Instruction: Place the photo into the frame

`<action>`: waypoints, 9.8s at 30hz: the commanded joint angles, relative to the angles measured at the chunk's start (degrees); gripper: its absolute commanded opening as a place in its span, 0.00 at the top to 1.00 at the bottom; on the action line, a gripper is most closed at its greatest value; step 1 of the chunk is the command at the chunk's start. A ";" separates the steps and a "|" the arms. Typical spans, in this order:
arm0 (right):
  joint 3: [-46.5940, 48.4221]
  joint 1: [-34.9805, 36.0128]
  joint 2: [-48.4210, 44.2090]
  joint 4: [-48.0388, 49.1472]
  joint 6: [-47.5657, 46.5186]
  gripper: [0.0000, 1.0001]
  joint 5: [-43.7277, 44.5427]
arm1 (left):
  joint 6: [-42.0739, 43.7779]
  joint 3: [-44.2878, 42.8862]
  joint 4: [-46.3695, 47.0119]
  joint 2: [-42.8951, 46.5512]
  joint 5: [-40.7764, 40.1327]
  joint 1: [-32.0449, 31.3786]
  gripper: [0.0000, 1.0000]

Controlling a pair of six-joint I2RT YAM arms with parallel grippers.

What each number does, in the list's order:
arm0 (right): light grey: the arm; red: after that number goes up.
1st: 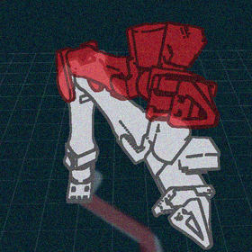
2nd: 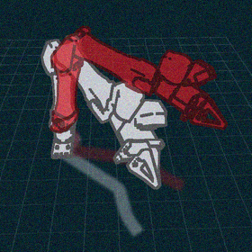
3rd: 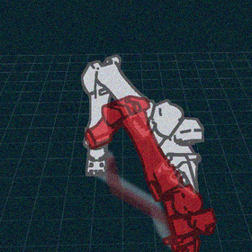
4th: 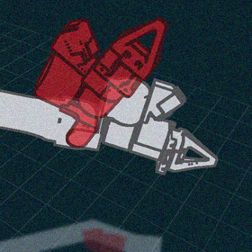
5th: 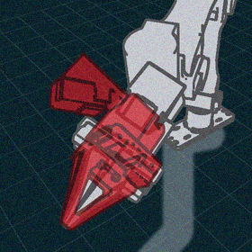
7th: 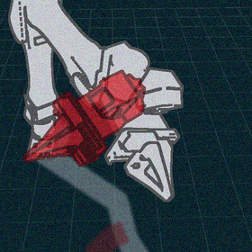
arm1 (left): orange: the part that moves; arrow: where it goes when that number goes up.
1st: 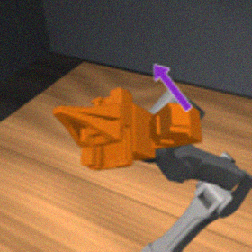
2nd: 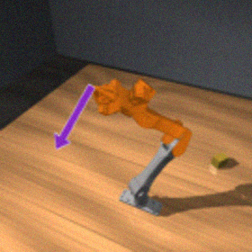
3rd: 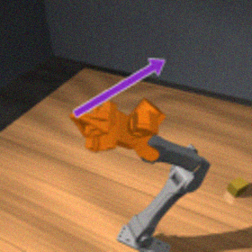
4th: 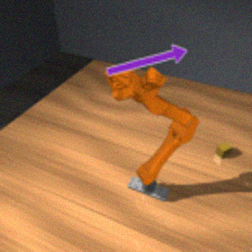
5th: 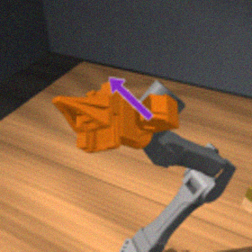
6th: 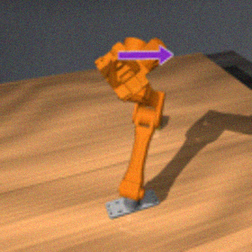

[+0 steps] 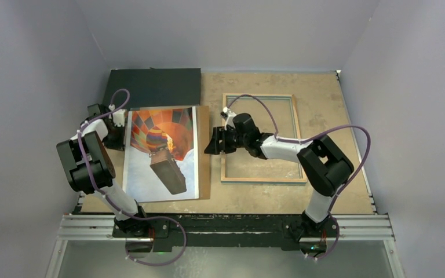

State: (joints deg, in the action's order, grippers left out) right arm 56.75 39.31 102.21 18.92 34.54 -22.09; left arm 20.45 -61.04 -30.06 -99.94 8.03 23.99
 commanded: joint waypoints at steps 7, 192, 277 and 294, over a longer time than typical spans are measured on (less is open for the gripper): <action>-5.39 5.01 -0.97 2.13 2.47 0.30 -1.47 | 0.19 1.03 -0.43 1.81 1.79 0.36 1.00; -12.81 17.97 -4.71 21.52 17.14 0.17 -3.82 | 11.35 25.00 5.01 16.38 -4.52 -3.48 1.00; -11.24 5.31 3.87 38.80 26.96 0.27 -6.83 | 9.77 16.78 9.70 16.37 -13.28 -1.46 1.00; -5.99 3.00 -2.26 21.90 18.53 0.31 -5.88 | 6.75 9.78 -1.24 18.72 -0.04 -1.30 1.00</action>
State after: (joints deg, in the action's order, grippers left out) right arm 48.40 42.94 102.65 43.51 56.01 -28.99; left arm 28.21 -49.95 -28.77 -82.87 3.73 22.37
